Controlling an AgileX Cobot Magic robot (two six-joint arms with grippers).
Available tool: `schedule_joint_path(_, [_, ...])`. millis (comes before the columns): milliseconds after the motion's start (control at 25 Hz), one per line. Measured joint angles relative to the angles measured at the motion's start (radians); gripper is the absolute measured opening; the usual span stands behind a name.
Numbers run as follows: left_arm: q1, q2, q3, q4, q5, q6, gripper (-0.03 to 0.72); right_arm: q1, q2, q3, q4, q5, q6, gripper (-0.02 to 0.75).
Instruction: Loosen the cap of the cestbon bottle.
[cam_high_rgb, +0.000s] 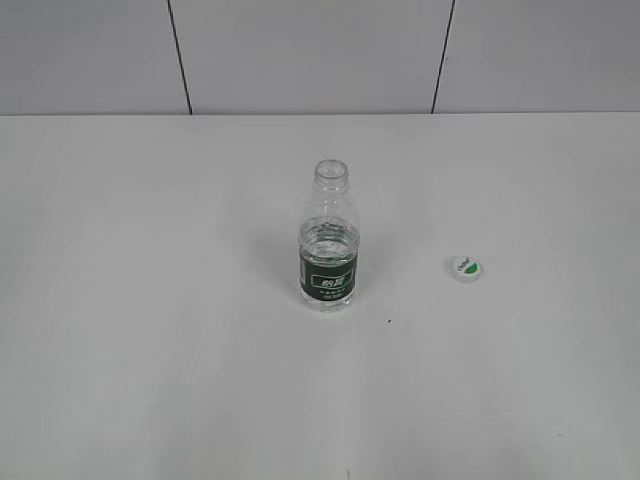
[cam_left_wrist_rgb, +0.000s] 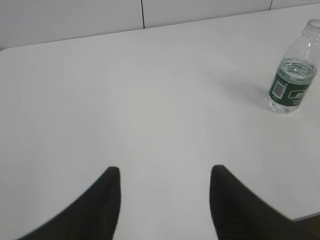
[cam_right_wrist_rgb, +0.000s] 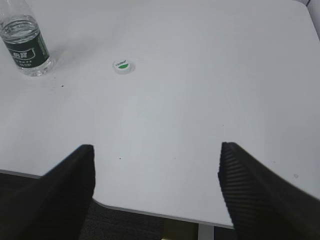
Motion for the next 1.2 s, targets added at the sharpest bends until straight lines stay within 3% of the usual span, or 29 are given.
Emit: schedule_joint_path(1200, [0.000, 0.000, 0.000, 0.000, 0.000, 0.000, 0.359, 0.000, 0.000, 0.000, -0.001, -0.007, 0.003, 0.588])
